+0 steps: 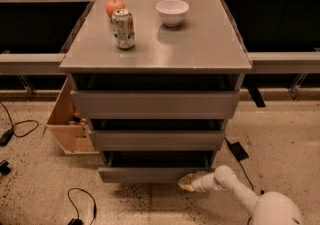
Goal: Close bottom drawer
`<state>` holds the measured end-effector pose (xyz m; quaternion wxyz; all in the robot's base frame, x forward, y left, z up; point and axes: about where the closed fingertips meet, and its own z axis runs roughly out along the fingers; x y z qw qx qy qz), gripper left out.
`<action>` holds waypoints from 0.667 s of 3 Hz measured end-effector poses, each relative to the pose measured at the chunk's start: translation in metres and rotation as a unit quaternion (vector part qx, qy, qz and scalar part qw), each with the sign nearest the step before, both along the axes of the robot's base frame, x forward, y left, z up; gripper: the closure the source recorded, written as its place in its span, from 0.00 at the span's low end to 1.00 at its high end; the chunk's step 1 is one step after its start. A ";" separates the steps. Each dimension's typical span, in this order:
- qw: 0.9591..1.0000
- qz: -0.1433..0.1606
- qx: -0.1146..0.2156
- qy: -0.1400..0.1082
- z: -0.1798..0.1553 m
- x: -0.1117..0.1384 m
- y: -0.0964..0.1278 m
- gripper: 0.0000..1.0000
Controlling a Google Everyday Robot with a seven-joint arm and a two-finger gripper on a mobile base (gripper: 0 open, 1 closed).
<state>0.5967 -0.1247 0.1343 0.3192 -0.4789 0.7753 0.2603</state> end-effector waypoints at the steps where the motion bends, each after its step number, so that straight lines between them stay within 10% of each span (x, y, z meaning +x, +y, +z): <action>1: 1.000 -0.003 0.000 -0.004 0.003 0.007 -0.002 1.00; 2: 1.000 -0.005 0.000 -0.007 0.005 0.013 -0.004 1.00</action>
Offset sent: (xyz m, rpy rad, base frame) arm 0.2315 -0.0644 0.0682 -0.0012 -0.1889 -0.1440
